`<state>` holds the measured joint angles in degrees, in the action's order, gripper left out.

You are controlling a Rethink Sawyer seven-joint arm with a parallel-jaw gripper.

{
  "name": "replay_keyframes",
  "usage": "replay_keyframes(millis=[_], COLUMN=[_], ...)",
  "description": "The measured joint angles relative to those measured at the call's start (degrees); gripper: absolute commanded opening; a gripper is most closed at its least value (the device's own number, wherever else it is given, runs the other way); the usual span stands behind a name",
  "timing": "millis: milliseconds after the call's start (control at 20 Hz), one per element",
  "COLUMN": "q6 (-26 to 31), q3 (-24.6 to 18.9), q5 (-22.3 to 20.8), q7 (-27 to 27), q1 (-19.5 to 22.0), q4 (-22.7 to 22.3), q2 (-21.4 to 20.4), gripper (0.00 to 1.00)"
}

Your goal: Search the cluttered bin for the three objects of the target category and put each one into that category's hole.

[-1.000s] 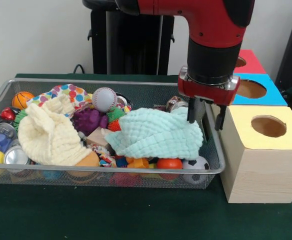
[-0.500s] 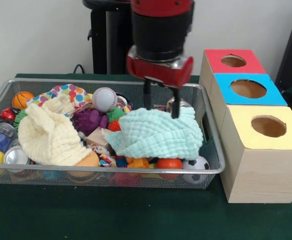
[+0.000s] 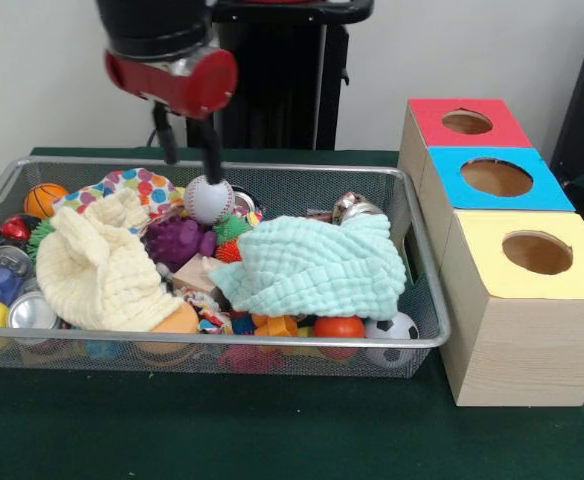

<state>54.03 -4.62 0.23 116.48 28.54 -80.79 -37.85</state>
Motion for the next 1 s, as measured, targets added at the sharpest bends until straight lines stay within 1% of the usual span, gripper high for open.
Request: replay_keyframes(millis=[50,100,350,450,700,1000], q6=[0.1,0.1,0.0,-1.0,-3.3,-6.8], q3=[-0.2,-0.6,-1.9,-3.1,-4.8,-7.4], q5=[-0.4,-1.3,-3.5,-5.5,-8.1,-11.6], q7=[-0.1,-0.4,-0.5,-0.6,-0.6,-0.6], q1=[0.8,2.6,5.8,7.4,8.7,9.3], q4=[0.0,0.0,-0.1,-0.3,-1.2,-2.7], q2=[-0.1,-0.1,0.3,1.0,2.0,3.6], gripper=[1.00,1.00,1.00,1.00,1.00,1.00])
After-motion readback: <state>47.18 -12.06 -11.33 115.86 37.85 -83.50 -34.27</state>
